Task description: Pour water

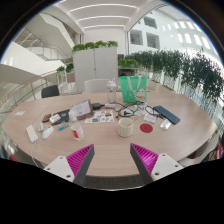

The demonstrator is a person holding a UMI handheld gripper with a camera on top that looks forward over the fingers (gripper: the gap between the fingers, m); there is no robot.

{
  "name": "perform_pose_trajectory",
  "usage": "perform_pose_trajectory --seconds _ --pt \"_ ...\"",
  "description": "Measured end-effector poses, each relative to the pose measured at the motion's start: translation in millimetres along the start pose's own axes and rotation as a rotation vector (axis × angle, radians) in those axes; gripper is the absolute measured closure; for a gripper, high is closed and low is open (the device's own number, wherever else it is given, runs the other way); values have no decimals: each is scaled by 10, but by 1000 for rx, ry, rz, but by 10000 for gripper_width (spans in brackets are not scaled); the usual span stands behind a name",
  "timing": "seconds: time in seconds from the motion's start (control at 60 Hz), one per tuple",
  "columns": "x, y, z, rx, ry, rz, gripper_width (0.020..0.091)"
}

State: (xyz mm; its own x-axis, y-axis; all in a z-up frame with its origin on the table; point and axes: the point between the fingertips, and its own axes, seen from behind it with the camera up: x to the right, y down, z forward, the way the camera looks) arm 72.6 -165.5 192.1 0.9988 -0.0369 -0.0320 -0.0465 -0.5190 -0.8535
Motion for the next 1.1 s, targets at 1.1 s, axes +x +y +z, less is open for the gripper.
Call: perform_pose_trajectory --seconds 1.1 --pt "-2260 -178 2944 238 -159 -34 295"
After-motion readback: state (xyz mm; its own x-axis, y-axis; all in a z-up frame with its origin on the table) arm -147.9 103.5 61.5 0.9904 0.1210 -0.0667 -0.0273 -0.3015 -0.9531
